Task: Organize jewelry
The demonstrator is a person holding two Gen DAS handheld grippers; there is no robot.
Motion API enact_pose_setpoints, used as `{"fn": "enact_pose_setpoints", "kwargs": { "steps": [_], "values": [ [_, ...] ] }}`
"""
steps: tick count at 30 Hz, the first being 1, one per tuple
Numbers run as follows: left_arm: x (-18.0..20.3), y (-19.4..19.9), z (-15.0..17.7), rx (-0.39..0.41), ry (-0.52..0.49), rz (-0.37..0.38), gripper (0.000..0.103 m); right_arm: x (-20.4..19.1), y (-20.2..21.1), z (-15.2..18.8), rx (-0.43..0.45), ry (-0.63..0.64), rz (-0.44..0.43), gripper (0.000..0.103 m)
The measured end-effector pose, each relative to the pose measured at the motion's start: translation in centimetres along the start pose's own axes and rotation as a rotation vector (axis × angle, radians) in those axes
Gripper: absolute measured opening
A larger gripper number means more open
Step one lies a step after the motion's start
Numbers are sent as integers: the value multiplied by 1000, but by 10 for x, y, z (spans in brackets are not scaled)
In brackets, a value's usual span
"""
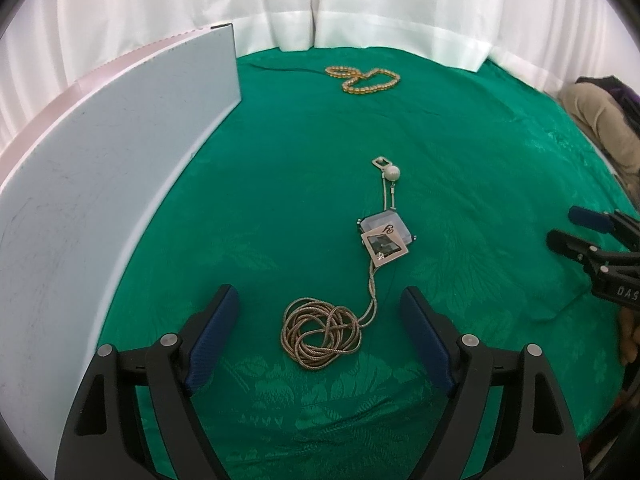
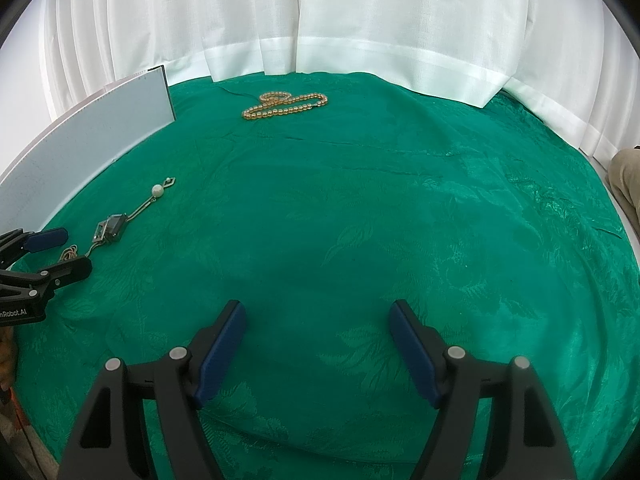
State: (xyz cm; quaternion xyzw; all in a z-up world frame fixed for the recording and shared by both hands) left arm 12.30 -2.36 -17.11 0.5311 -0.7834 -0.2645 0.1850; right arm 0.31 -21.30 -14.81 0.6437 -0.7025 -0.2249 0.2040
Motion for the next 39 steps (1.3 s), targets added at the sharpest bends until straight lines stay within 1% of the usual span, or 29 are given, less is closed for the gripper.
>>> {"fn": "enact_pose_setpoints", "kwargs": {
  "steps": [2, 4, 6, 9, 10, 14, 16, 17, 18, 19, 21, 23, 24, 25, 26, 27, 28, 29, 30, 31, 32, 34, 35, 37, 39],
  "values": [
    [0, 0, 0, 1, 0, -2, 84, 4, 2, -4, -6, -22, -7, 76],
    [0, 1, 0, 3, 1, -2, 84, 10, 3, -16, -32, -74, -63, 76],
    [0, 1, 1, 6, 3, -1, 84, 18, 1, -41, -49, -113, -108, 76],
    [0, 1, 1, 7, 4, -1, 85, 27, -16, -85, -60, -132, -142, 76],
    [0, 1, 1, 7, 3, -1, 85, 30, -30, -104, -76, -146, -154, 76],
    [0, 1, 1, 7, 3, 0, 85, 29, -91, -153, -137, -215, -186, 76],
    [0, 1, 1, 8, 4, 2, 85, 17, -124, -171, -185, -259, -238, 76],
    [0, 1, 1, 8, 5, 2, 85, 11, -146, -177, -227, -289, -265, 76],
    [0, 1, 1, 8, 5, 2, 85, 8, -164, -182, -247, -322, -262, 76],
    [0, 1, 1, 9, 6, 3, 85, 6, -179, -184, -262, -366, -247, 76],
    [0, 0, 0, 10, 9, 6, 85, 2, -213, -184, -323, -466, -242, 76],
    [-1, 1, 0, 12, 13, 8, 85, -3, -232, -179, -345, -527, -203, 73],
    [-1, 1, 0, 13, 15, 9, 85, -6, -239, -178, -347, -533, -190, 68],
    [-1, 1, 0, 13, 16, 11, 85, -10, -245, -182, -321, -514, -162, 66],
    [-1, 0, -1, 14, 18, 15, 85, -13, -248, -182, -318, -499, -144, 65],
    [-2, 2, 0, 14, 20, 18, 85, -16, -253, -183, -317, -493, -132, 59],
    [-2, 1, 0, 14, 22, 21, 85, -19, -257, -182, -307, -489, -102, 53],
    [-2, 1, 0, 15, 23, 22, 85, -21, -257, -184, -287, -472, -70, 51],
    [-2, 1, 0, 15, 23, 23, 85, -25, -261, -186, -282, -446, -46, 42],
    [-2, 1, 0, 14, 23, 23, 85, -27, -263, -188, -269, -409, -19, 28],
    [-2, 1, -1, 14, 23, 23, 85, -29, -264, -188, -266, -364, 8, 19],
    [-2, 1, -1, 15, 23, 22, 85, -31, -263, -190, -244, -312, -5, 10],
    [-2, 1, -1, 15, 23, 22, 85, -29, -259, -190, -236, -293, -7, 8],
    [-2, 1, -1, 15, 23, 22, 85, -23, -244, -194, -191, -302, -61, 8],
    [-2, 0, -1, 14, 21, 21, 85, -13, -218, -201, -133, -306, -121, 8]
  ]
}}
Point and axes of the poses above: each gripper's, at about its wrist camera, not at the fingertips, and y roughly against the way its jaws point, x to its right, z to its underside, the point moved 4 cm from there along -y, roughly the way its jaws point, and after that the axes turned 15 degrees about x, right-handed, at the moved point
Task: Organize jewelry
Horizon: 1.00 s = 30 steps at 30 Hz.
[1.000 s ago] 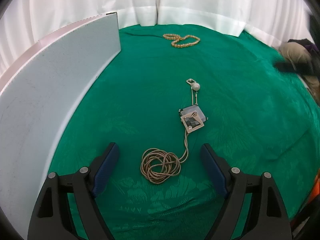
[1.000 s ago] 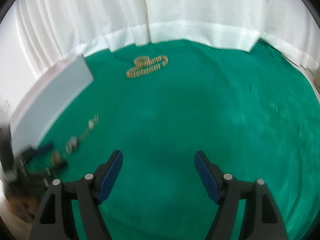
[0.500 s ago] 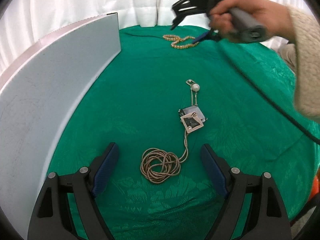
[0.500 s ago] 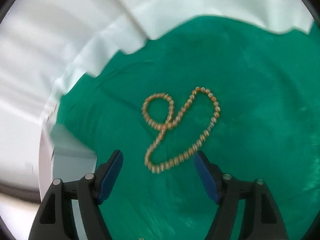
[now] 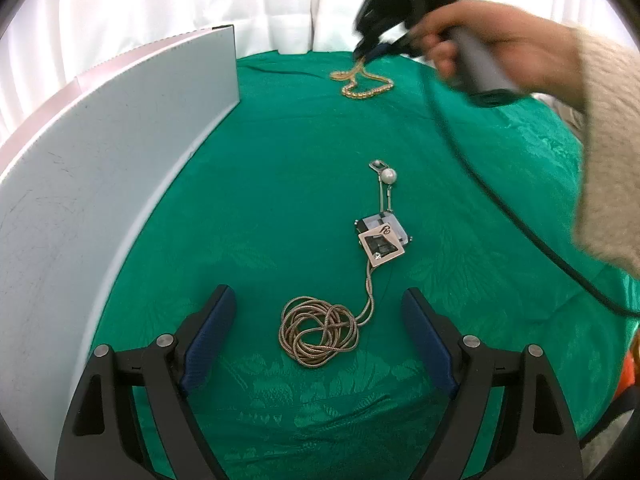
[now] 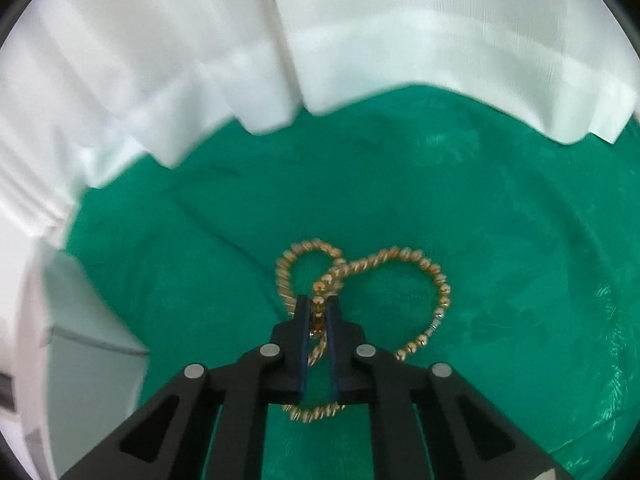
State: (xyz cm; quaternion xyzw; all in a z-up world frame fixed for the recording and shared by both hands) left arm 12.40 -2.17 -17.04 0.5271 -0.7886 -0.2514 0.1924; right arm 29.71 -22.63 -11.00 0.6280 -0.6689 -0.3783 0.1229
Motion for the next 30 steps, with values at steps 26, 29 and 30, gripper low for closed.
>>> {"fn": "enact_pose_setpoints", "kwargs": {
  "steps": [26, 29, 30],
  "values": [
    [11, 30, -36, 24, 43, 34, 11, 5, 268, 10, 327, 152, -287, 8],
    [9, 43, -51, 52, 70, 53, 5, 5, 277, 12, 336, 159, -286, 8],
    [7, 45, -55, 58, 79, 57, 5, 4, 279, 12, 339, 163, -285, 8]
  ]
}}
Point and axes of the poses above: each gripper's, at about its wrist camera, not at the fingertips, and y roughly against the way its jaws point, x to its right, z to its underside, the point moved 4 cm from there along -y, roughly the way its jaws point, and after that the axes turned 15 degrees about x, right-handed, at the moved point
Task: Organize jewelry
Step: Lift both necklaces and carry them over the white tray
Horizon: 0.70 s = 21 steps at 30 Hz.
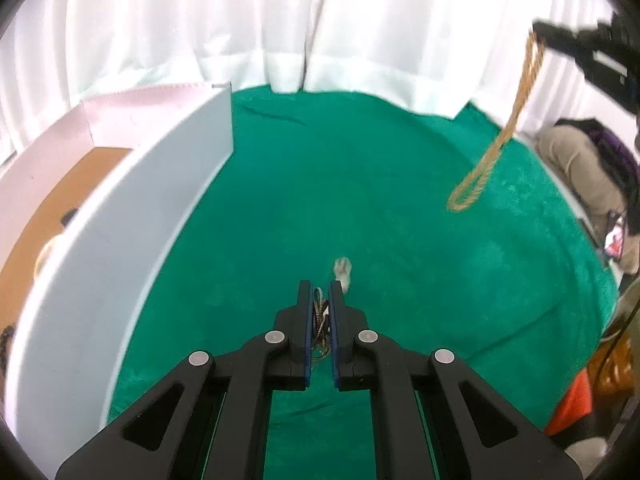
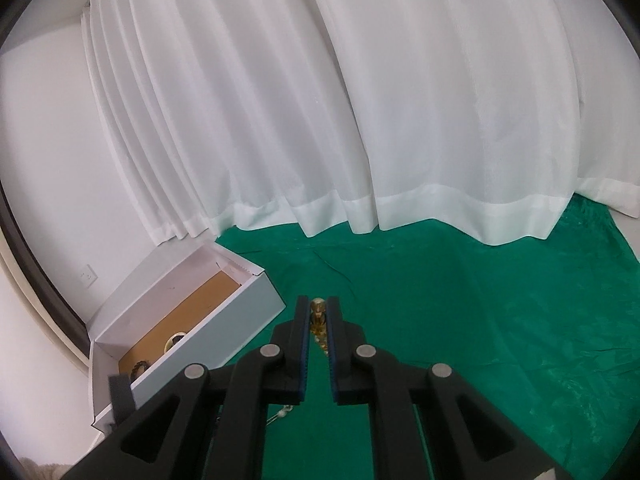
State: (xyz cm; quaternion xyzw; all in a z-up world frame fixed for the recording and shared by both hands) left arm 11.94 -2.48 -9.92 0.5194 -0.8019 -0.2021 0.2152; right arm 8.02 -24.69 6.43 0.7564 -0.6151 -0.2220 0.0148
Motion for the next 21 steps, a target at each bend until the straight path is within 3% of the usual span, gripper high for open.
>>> {"fn": "enact_pose_setpoints", "kwargs": {
  "steps": [12, 21],
  "values": [
    [-31, 35, -29, 56, 146, 18, 3, -17, 20, -5, 21, 22, -32, 8],
    [-37, 64, -41, 71, 169, 41, 3, -36, 23, -7, 19, 38, -77, 8]
  ]
}}
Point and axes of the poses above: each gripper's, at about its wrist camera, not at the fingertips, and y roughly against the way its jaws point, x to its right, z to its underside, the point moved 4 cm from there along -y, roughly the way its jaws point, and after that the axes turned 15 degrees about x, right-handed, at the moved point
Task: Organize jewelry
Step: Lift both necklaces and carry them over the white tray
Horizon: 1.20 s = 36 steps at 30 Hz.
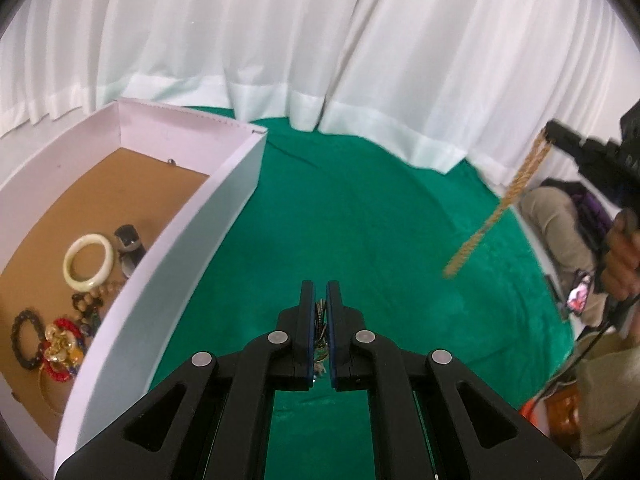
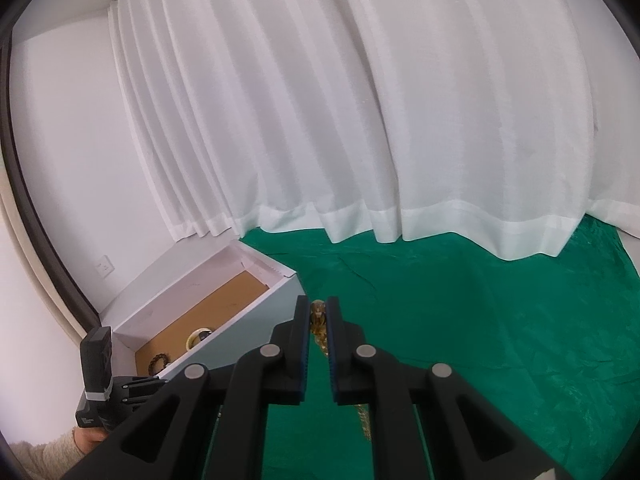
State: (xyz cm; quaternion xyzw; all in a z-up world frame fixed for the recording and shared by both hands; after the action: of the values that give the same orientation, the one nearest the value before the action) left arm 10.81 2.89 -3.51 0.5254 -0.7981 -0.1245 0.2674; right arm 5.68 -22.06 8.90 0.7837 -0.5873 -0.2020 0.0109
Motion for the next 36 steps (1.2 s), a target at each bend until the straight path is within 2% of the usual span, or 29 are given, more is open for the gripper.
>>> {"fn": "enact_pose_setpoints", "kwargs": {
  "steps": [6, 11, 16, 20, 28, 36],
  "values": [
    [4, 35, -35, 69, 24, 36, 3, -18, -2, -6, -10, 23, -38, 8],
    [2, 80, -73, 151, 46, 52, 3, -42, -7, -20, -6, 46, -87, 8],
    [-13, 122, -106, 221, 73, 35, 3, -80, -21, -35, -4, 83, -160, 8],
    [-32, 147, -123, 266, 60, -22, 3, -118, -37, -42, -11, 116, -229, 8],
    [-89, 163, -128, 291, 87, -145, 3, -197, -78, -45, -57, 127, -375, 8],
    [-155, 135, -109, 214, 162, -223, 3, -248, -140, -31, -148, 90, -440, 8]
  ]
}}
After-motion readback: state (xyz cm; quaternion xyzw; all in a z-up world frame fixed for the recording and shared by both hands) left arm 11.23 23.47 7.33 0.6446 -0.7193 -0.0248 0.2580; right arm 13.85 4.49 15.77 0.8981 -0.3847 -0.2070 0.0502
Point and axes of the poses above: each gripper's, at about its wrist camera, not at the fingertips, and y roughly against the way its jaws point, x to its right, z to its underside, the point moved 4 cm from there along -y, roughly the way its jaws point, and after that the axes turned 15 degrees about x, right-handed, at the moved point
